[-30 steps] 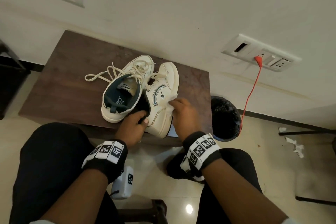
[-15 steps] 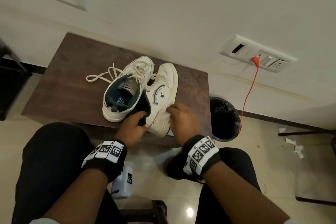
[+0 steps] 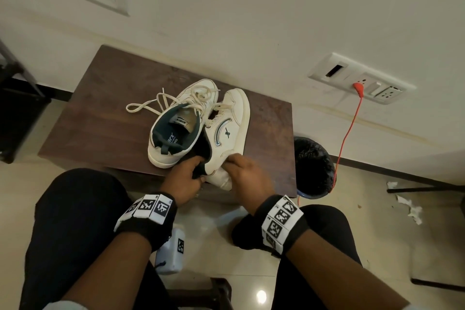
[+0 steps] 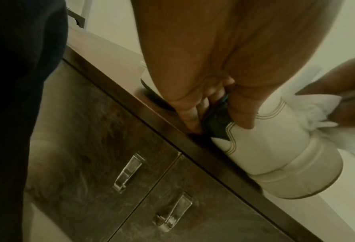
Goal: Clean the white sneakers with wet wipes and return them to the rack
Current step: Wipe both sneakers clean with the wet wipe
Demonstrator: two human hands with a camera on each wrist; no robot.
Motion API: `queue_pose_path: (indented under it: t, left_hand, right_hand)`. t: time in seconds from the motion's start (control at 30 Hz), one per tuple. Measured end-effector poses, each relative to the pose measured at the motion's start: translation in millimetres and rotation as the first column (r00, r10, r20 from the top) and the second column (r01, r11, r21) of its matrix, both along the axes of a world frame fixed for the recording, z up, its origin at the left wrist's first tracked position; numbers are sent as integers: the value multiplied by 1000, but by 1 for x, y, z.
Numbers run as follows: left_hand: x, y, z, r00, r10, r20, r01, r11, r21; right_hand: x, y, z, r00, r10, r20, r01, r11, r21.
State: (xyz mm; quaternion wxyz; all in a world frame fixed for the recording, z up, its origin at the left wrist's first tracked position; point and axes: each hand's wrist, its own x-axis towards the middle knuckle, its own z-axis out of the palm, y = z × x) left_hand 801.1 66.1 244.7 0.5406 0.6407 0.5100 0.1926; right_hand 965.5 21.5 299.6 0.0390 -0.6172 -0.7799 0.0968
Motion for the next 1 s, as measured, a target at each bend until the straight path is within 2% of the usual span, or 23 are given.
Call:
queue_pose_path:
  t: [0.13, 0.2, 0.3, 0.47, 0.53, 0.63, 0.73, 0.83, 1.0]
  left_hand:
    - [0, -1, 0, 1000, 6, 9, -6, 1000, -7]
    - [-1, -1, -1, 1000, 12, 14, -11, 1000, -4]
    - [-2, -1, -2, 1000, 3, 26, -3, 1000, -2]
    - [-5, -1, -2, 999, -40, 20, 39, 998, 43]
    - [-4, -2, -1, 999, -26, 26, 25, 999, 30]
    - [-2, -2, 1, 1000, -11, 10, 11, 1000, 19]
    - [-1, -3, 0, 999, -21, 26, 21, 1000, 2]
    - [2, -4, 4, 993, -7, 119, 11, 999, -32]
    - [7, 0, 29, 944, 79, 321, -71, 997, -34]
  right_hand:
    - [0, 37, 5, 988, -150, -48, 153, 985, 77]
    - [-3, 44, 6, 983, -175, -61, 180, 980, 79]
    - [-11, 30, 6, 995, -79, -56, 84, 991, 99]
    - [-18, -4, -2, 977, 207, 56, -211, 975, 67]
    - [-20, 0, 0, 969, 228, 91, -234, 970, 62]
    - [-25, 21, 5, 997, 61, 53, -67, 992, 107]
    - [-28, 42, 13, 993, -115, 7, 113, 986, 119]
    - [-30, 43, 20, 998, -68, 0, 68, 998, 17]
    - [-29, 6, 35, 991, 124, -47, -121, 991, 49]
